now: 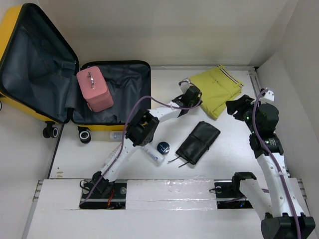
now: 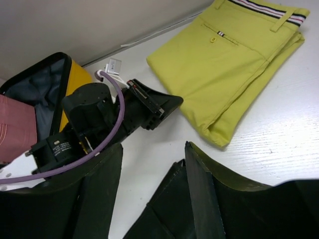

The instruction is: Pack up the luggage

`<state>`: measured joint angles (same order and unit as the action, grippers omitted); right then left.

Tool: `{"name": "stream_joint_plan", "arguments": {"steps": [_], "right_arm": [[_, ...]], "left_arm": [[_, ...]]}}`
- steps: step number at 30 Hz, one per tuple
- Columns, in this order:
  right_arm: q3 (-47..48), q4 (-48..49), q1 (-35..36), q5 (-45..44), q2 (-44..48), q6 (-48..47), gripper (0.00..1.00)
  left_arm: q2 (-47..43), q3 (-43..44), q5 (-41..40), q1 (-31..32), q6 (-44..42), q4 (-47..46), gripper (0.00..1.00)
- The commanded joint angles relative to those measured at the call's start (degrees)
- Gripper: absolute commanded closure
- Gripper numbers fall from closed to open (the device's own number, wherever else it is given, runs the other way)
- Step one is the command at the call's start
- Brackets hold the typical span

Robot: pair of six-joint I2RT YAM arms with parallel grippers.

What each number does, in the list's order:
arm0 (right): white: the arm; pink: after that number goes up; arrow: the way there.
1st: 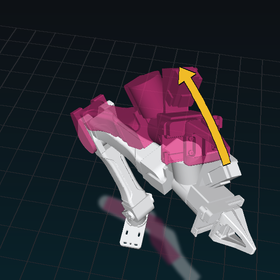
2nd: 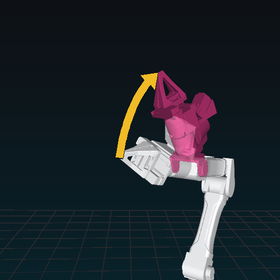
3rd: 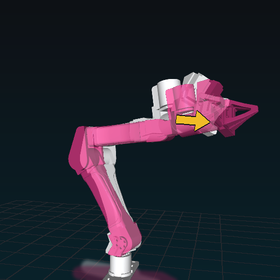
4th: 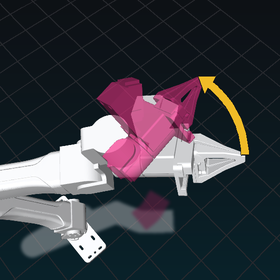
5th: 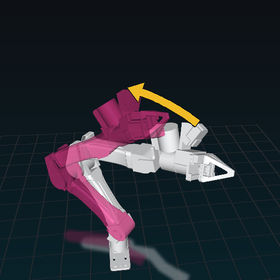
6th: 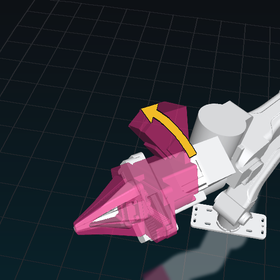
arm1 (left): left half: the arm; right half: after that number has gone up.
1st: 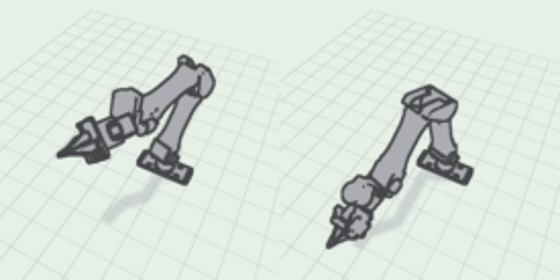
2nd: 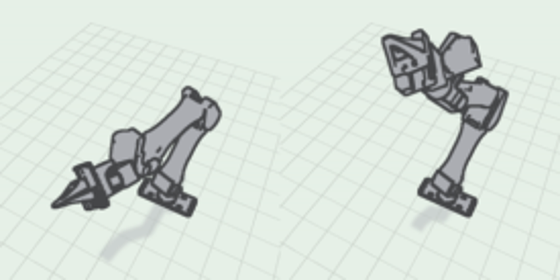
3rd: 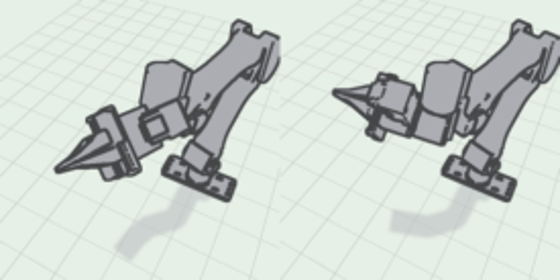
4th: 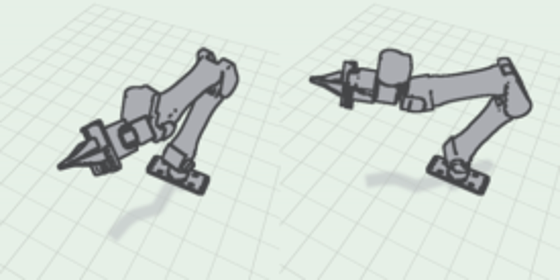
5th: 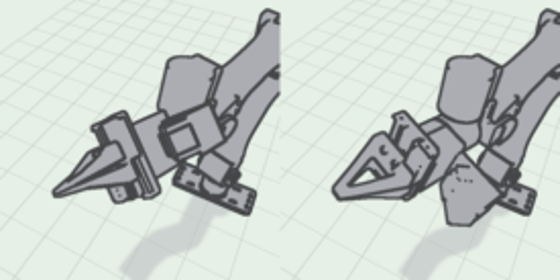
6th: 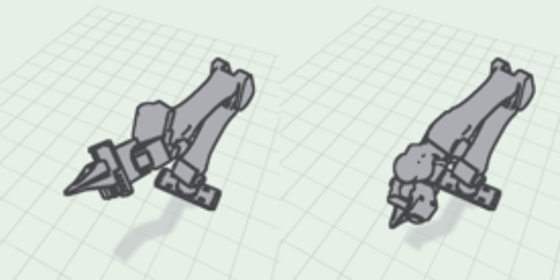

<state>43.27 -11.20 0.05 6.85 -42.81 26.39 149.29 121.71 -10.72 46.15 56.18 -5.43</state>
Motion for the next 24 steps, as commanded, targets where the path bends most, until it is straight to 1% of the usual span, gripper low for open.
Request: {"name": "stream_joint_plan", "arguments": {"steps": [1,2,4,5,7,8,9,10,11,14,15,17,18,20,24], "right_arm": [[0.42,2.85,-0.23,2.72,-0.08,-1.78,0.41],[-0.11,2.85,0.29,3.25,-0.69,-1.78,0.41],[-0.64,4.17,0.30,3.87,-1.40,-1.78,0.42],[-0.64,4.69,0.82,3.87,-1.40,-1.78,0.42],[-1.17,4.70,1.35,3.35,-2.63,-1.78,0.42],[-1.17,4.70,1.35,3.34,-2.63,-2.39,0.42],[-1.17,4.70,1.96,2.82,-2.63,-2.40,0.42],[-0.64,4.70,1.97,2.82,-3.15,-2.40,0.42],[-0.64,5.22,1.97,2.82,-3.16,-2.40,0.42],[-0.64,5.84,2.67,2.82,-3.16,-2.40,0.42],[-0.64,5.84,3.37,2.82,-3.16,-2.40,0.42],[-0.64,5.84,3.98,2.29,-3.16,-2.40,0.42],[-0.64,5.84,3.99,1.59,-3.16,-2.40,0.42],[-0.64,5.84,4.51,0.98,-3.16,-2.40,0.42],[-0.02,6.37,5.04,0.44,-2.63,-2.40,0.42]], "left_arm": [[-9.25,-6.81,-4.21,-1.77,-5.55,-0.01,1.00],[-10.50,-8.06,-6.13,-1.77,-7.12,-0.02,1.00],[-12.53,-10.08,-7.38,-2.29,-7.76,-0.72,0.99],[-14.36,-12.26,-7.38,-2.29,-7.76,-0.72,0.92],[-16.04,-15.17,-6.43,-3.08,-7.76,-2.56,0.70],[-17.53,-17.97,-6.42,-3.69,-7.76,-2.57,0.51],[-17.55,-19.13,-5.81,-3.70,-7.15,-3.52,0.45],[-18.07,-19.75,-4.58,-4.31,-7.14,-4.14,0.42],[-18.07,-19.76,-3.53,-4.31,-6.53,-4.15,0.39],[-13.60,-14.59,-0.45,-4.84,-6.00,0.06,0.39],[-10.89,-10.57,-0.44,-4.84,-5.48,1.38,0.39],[-7.46,-5.46,1.13,-4.84,-4.77,4.45,0.41],[-7.44,-5.43,1.14,-4.84,-4.77,4.46,0.41],[-5.42,-2.80,2.89,-4.84,-3.37,5.16,0.44],[-2.96,-1.56,4.22,-4.84,-0.64,4.55,0.47]]}}
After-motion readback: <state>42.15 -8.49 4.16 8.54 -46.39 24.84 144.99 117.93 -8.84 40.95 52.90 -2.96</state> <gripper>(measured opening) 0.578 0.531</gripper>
